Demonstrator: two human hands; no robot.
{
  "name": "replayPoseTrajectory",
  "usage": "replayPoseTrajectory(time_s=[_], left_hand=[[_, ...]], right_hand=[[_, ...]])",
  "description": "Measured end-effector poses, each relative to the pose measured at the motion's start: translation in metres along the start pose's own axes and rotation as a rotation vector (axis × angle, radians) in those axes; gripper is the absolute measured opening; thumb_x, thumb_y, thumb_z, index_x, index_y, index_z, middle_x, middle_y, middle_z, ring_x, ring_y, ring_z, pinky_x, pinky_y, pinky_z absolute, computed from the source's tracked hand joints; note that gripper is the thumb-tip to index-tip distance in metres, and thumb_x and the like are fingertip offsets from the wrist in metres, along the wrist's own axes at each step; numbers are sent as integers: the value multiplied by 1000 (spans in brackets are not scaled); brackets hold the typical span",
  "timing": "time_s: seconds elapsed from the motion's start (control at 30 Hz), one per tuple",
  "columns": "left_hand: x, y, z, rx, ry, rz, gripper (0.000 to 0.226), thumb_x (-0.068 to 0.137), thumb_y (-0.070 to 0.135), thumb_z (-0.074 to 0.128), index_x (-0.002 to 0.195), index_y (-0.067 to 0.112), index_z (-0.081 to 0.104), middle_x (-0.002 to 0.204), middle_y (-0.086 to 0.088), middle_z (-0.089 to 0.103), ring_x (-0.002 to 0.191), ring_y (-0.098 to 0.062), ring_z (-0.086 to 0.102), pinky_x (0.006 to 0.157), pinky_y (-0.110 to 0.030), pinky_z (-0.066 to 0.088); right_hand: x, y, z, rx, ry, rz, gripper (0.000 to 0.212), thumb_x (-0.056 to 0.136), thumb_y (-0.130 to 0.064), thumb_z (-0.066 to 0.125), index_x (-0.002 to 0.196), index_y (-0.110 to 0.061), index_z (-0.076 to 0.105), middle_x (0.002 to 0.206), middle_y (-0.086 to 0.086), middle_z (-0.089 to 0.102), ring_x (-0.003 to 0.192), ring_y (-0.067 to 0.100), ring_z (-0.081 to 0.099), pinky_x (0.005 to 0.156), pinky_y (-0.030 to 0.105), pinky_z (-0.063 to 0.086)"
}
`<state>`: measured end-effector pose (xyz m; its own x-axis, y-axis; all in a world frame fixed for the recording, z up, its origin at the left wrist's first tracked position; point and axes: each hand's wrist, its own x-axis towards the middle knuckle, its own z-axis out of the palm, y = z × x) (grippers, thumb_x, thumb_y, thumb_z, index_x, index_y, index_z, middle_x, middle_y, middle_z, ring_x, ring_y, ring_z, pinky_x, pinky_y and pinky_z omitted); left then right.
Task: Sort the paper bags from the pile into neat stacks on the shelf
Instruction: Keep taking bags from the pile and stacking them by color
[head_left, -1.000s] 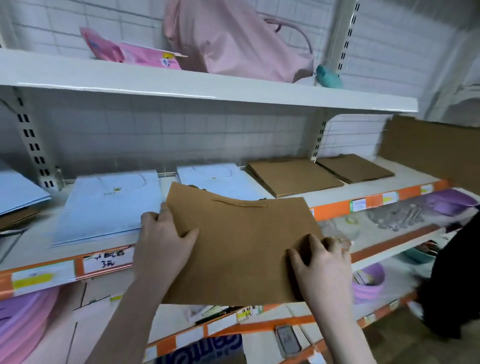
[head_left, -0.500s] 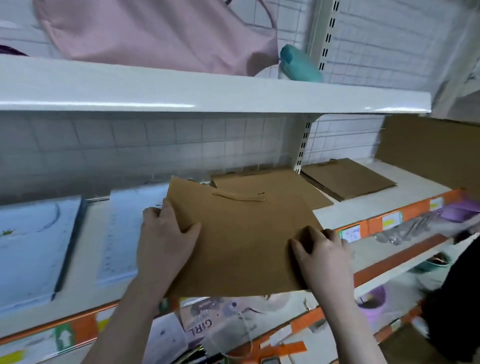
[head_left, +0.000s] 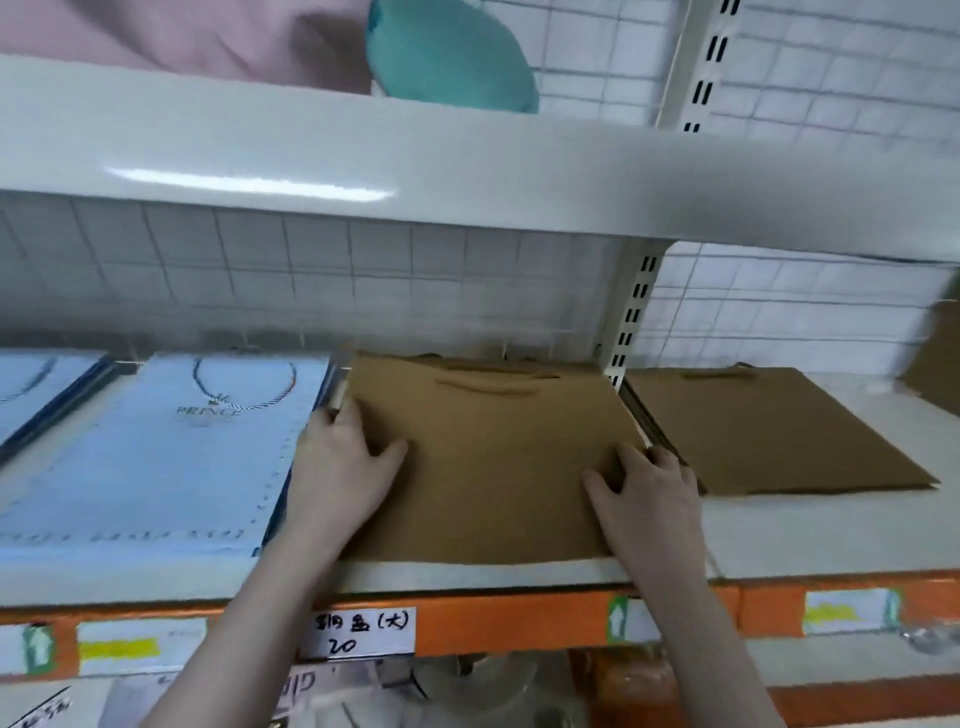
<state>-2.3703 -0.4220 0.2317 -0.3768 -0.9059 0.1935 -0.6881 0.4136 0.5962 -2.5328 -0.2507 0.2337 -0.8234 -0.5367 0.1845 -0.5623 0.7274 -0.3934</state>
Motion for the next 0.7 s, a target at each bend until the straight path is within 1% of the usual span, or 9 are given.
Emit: replayPoseTrajectory(time_s=[0.13, 0.23, 0.3, 0.5, 0.7], left_hand=[[12, 7, 13, 64, 1, -37, 55, 85, 41, 61, 124, 4, 48, 124, -21, 47, 115, -37, 45, 95, -40, 38], [17, 9, 22, 90, -15, -46, 60, 86, 42, 60, 131, 5, 45, 131, -20, 45, 119, -36, 44, 97, -41, 38], [21, 10, 26, 98, -39, -60, 61, 87, 42, 59, 133, 6, 43, 134, -19, 43, 121, -36, 43, 98, -39, 37], [34, 8, 38, 122, -107, -54, 59, 88, 43, 57, 131, 6, 43, 138, -16, 40, 123, -34, 43, 100, -37, 37], [45, 16, 49, 133, -126, -56, 55, 88, 44, 56, 125, 5, 44, 132, -17, 42, 118, -37, 45, 97, -41, 40]], right_hand=[[25, 9, 7, 5, -57, -65, 47, 95, -41, 45, 133, -13, 46, 137, 14, 40, 125, 29, 35, 104, 36, 28], [37, 13, 14, 21, -77, -69, 52, 95, -42, 44, 138, -14, 42, 140, 12, 38, 127, 27, 33, 102, 34, 32], [43, 16, 19, -11, -89, -79, 54, 95, -44, 43, 141, -15, 38, 142, 11, 36, 128, 27, 33, 103, 34, 32], [60, 16, 27, -112, -107, -108, 53, 96, -47, 37, 137, -13, 42, 141, 12, 39, 129, 27, 34, 105, 34, 31], [76, 17, 33, -62, -122, -78, 49, 97, -43, 39, 133, -10, 45, 135, 13, 43, 120, 26, 43, 98, 33, 36]])
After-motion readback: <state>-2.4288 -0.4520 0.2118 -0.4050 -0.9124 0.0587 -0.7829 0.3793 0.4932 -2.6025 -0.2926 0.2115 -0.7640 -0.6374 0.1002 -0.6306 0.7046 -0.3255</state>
